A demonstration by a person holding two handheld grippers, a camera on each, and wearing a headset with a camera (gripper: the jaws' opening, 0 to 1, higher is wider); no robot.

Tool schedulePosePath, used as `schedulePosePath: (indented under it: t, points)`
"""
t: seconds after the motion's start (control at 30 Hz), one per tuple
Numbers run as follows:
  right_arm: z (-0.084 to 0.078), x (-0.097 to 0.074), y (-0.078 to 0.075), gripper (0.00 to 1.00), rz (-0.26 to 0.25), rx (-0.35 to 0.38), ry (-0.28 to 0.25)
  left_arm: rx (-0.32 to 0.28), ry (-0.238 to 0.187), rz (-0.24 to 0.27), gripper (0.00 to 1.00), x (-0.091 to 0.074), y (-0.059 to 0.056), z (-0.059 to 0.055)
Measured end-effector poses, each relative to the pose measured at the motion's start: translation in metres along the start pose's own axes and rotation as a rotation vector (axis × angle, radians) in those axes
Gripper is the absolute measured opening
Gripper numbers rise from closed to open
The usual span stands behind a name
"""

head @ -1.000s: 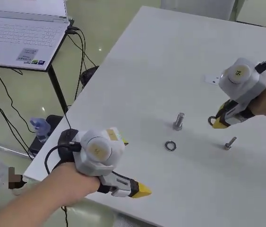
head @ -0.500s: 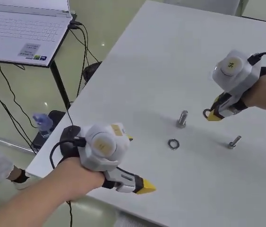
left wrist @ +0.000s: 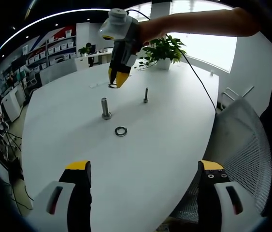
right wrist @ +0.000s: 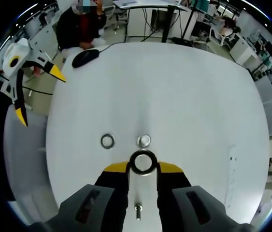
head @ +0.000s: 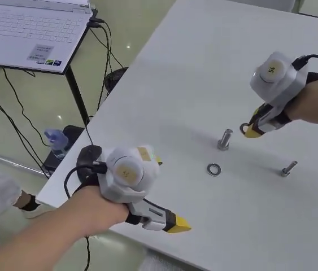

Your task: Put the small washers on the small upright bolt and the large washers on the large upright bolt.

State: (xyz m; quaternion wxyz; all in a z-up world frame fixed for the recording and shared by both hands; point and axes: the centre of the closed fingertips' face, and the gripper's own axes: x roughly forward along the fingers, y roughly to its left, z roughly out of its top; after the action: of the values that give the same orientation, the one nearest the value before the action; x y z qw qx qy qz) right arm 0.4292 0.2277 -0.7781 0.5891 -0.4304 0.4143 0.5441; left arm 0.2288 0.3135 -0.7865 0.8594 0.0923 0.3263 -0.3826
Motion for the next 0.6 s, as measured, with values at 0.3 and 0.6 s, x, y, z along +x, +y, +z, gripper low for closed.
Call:
schedulePosePath:
  t: [0.3, 0.6]
  points:
    - [0.012, 0.011, 0.001, 0.21, 0.008, -0.007, 0.007, 0.009, 0.005, 0.001, 0.98, 0.004, 0.0, -0.001]
    - [0.019, 0.024, 0.003, 0.21, 0.014, -0.029, 0.025, 0.007, 0.015, -0.011, 0.99, 0.005, 0.001, -0.005]
